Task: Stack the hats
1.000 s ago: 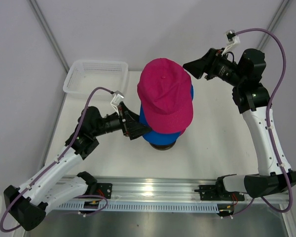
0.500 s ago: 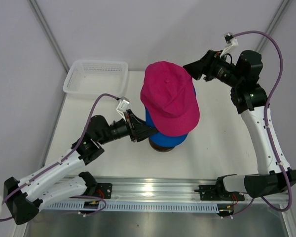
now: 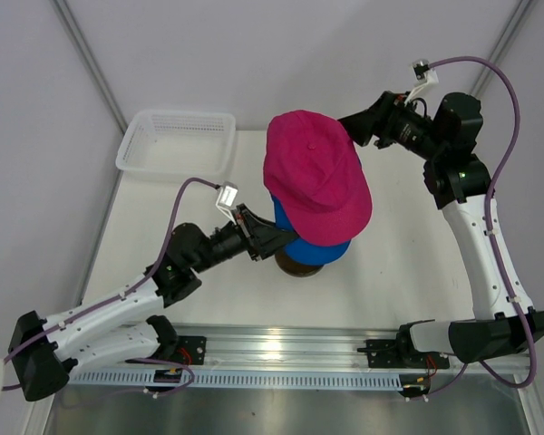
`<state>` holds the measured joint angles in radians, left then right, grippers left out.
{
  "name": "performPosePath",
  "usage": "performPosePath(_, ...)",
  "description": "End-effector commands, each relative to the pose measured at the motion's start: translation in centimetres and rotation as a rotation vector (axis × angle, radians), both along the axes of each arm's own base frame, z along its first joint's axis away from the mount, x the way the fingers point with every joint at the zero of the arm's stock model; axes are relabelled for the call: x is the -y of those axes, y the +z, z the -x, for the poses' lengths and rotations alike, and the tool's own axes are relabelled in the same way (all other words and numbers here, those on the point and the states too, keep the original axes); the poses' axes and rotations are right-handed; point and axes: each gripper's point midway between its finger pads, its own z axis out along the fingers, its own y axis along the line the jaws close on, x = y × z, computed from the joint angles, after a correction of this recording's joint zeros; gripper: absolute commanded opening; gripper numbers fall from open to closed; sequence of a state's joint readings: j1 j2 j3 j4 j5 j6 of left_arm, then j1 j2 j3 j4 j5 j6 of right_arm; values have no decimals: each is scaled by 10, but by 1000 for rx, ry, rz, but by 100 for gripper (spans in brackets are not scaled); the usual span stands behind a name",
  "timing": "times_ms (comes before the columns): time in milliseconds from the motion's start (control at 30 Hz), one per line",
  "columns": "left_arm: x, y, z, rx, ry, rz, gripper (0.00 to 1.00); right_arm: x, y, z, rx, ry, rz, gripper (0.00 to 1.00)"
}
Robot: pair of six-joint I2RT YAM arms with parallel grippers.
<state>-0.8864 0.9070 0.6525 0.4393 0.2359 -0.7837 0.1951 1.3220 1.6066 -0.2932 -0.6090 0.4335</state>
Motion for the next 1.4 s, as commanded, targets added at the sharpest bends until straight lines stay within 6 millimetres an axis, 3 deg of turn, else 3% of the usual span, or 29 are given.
performPosePath(0, -4, 32, -11, 39, 66, 136, 36, -1, 10, -5, 45, -3, -11, 77)
performPosePath(167, -3, 22, -11, 24, 66, 89, 46, -4, 7, -11, 35, 3, -2, 77)
performPosePath(267, -18, 17, -11, 37, 126, 64, 55, -3, 4, -15, 33, -5, 24, 77)
performPosePath(433, -49, 14, -15, 102, 248, -2, 83, 10, 6, -20, 33, -47, 61, 82)
performPosePath(567, -75, 6, -28, 109, 391, -107, 95, 29, 14, -23, 41, -87, 75, 87)
performPosePath(667, -101, -19, -60, 15, 519, -254, 98, 55, 14, -26, 35, -172, 97, 95)
performPosePath(700, -108, -38, -76, -49, 519, -314, 99, 62, 9, -29, 24, -205, 114, 97)
performPosePath(833, -118, -57, -110, -157, 480, -372, 99, 92, -15, -36, -24, -304, 159, 99)
performPosePath(867, -120, -55, -116, -153, 487, -384, 99, 107, -38, -41, -72, -351, 169, 100)
performPosePath(900, -124, -52, -122, -130, 504, -408, 99, 118, -44, -44, -78, -409, 172, 99)
performPosePath(933, -133, -60, -130, -147, 545, -447, 99, 123, -54, -45, -98, -424, 175, 100)
performPosePath(967, -138, -57, -134, -142, 563, -458, 100, 127, -79, -47, -153, -431, 182, 100)
performPosePath(1100, -161, -56, -145, -181, 635, -415, 99, 157, -128, -56, -278, -529, 183, 99)
performPosePath(1200, -165, -55, -144, -171, 658, -405, 100, 168, -144, -59, -315, -587, 181, 99)
performPosePath(1367, -170, -55, -141, -153, 678, -416, 100, 169, -138, -61, -291, -602, 157, 100)
